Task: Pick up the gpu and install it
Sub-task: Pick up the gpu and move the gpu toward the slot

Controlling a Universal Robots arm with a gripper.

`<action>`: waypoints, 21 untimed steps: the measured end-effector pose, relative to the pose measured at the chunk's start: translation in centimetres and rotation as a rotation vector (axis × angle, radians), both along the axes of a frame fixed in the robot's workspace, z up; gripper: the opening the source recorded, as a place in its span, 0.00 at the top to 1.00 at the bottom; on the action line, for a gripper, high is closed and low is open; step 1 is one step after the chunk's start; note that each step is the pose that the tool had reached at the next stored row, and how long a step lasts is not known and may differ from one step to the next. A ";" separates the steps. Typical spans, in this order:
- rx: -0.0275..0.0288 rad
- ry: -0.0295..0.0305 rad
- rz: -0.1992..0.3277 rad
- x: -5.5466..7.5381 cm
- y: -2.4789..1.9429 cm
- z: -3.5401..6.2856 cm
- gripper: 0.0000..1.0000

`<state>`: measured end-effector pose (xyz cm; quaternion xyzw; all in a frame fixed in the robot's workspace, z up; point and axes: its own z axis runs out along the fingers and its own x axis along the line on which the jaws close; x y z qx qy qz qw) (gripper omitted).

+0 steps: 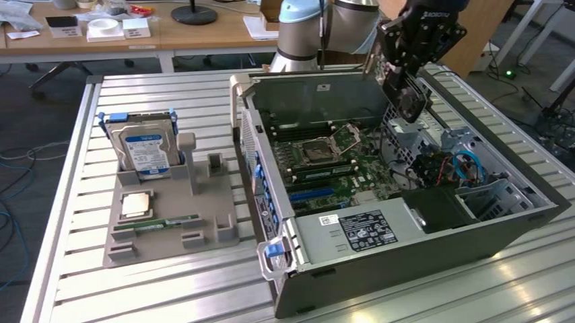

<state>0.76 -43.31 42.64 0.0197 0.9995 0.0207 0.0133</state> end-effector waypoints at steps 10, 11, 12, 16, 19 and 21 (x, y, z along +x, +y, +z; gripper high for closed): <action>0.0001 0.0000 0.000 3.6 0.00 0.00 0.74; 0.0001 0.0000 0.000 3.7 0.00 0.00 0.74; 0.0000 0.0000 0.000 3.7 0.00 0.00 0.74; 0.0000 0.0000 0.000 3.7 0.00 0.00 0.74; 0.0000 -0.0001 0.000 3.9 0.00 0.00 0.74; 0.0000 -0.0001 0.000 3.9 0.00 0.00 0.74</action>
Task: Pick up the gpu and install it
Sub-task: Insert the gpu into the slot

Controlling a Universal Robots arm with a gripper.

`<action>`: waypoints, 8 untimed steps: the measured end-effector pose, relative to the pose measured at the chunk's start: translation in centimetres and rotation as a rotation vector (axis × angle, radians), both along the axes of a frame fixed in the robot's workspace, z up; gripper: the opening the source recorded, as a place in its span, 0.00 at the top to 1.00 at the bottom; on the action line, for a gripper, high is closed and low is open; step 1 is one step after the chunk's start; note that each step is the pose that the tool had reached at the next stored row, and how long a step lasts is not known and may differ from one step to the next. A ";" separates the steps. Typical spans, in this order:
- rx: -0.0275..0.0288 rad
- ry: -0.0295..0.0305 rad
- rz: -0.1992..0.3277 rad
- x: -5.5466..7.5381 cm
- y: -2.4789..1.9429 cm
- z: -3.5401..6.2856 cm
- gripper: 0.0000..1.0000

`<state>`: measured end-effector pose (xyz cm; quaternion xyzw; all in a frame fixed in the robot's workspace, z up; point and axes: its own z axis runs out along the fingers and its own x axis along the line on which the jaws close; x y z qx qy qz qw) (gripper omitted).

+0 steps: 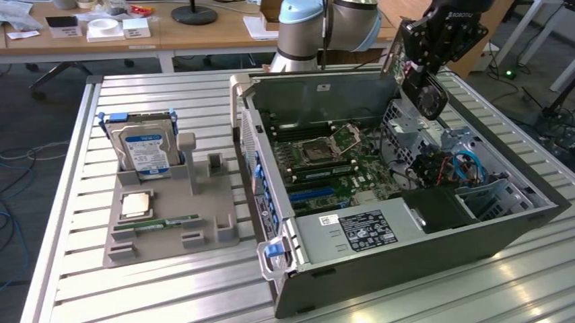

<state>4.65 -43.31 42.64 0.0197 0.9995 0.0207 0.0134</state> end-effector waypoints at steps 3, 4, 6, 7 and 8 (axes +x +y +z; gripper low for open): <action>0.0000 0.0001 0.000 0.0 0.00 0.00 0.74; 0.0000 0.0001 0.000 0.0 0.00 0.00 0.74; 0.0001 0.0001 0.000 0.0 0.00 0.00 0.74; 0.0000 0.0001 0.000 0.0 0.00 0.00 0.74; 0.0000 0.0000 0.000 0.0 0.00 0.00 0.74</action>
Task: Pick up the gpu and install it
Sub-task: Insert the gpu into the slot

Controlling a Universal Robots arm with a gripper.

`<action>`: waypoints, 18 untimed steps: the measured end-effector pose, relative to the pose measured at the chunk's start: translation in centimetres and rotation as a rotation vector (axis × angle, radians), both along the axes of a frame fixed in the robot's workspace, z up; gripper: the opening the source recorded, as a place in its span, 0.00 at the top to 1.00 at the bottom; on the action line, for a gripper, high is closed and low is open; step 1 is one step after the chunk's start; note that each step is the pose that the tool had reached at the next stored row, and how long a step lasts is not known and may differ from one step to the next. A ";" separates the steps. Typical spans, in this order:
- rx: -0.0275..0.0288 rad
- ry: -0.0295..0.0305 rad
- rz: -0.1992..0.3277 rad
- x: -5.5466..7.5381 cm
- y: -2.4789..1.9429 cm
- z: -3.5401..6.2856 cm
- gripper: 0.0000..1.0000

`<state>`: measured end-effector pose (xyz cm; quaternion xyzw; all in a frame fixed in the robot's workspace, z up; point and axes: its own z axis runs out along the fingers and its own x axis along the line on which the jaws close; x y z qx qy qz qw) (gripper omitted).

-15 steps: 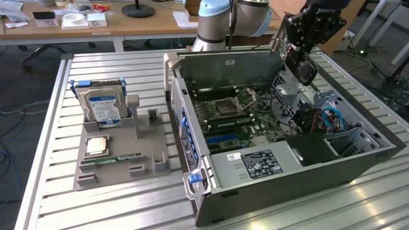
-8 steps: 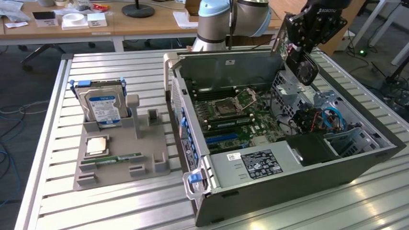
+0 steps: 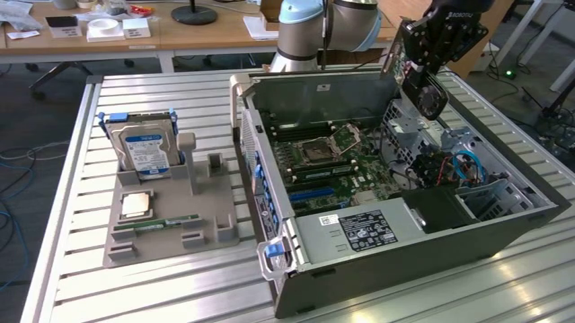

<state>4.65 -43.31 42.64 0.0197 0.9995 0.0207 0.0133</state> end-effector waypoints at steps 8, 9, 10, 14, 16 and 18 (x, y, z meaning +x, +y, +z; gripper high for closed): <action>0.0000 0.0000 0.023 0.0 0.00 -0.01 0.74; 0.0000 0.0000 0.031 0.0 0.00 0.00 0.74; -0.0001 0.0000 0.041 0.0 0.01 0.00 0.74; 0.0000 0.0000 0.094 0.0 0.01 -0.01 0.74; 0.0000 0.0000 0.128 0.0 0.01 -0.01 0.74; 0.0000 0.0000 0.162 0.0 0.01 -0.01 0.74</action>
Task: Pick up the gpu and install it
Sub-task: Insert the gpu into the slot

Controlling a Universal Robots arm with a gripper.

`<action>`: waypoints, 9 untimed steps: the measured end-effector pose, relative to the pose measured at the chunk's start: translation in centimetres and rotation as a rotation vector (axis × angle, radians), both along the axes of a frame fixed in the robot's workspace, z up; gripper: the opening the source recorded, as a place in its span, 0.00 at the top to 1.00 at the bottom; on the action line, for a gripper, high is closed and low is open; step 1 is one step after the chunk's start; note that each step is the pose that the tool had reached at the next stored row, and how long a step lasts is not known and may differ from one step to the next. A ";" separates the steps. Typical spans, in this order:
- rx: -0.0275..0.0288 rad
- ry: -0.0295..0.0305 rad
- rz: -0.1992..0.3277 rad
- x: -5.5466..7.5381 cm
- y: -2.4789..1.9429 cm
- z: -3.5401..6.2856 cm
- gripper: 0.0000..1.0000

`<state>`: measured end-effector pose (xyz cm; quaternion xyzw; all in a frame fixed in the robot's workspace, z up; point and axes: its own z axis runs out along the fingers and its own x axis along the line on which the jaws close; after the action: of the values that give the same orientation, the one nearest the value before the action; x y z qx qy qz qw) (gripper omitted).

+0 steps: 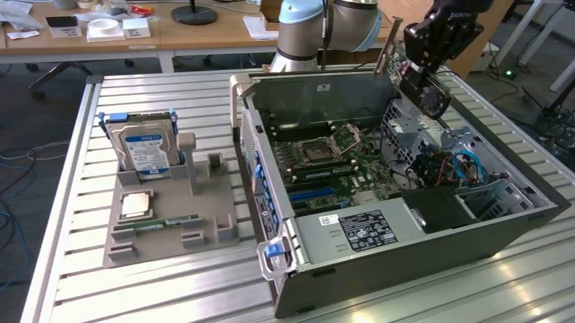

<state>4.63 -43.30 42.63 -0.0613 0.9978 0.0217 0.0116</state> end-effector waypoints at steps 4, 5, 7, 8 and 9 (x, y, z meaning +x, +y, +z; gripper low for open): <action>0.0001 0.0000 0.088 0.0 0.00 -0.01 0.74; 0.0000 0.0001 0.105 0.0 0.00 -0.01 0.74; 0.0001 0.0000 0.141 0.0 0.00 -0.01 0.74; 0.0000 0.0000 0.158 0.0 0.00 -0.01 0.74; 0.0000 0.0000 0.175 0.0 0.00 -0.01 0.74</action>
<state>4.63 -43.30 42.61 -0.1482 0.9887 0.0227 0.0097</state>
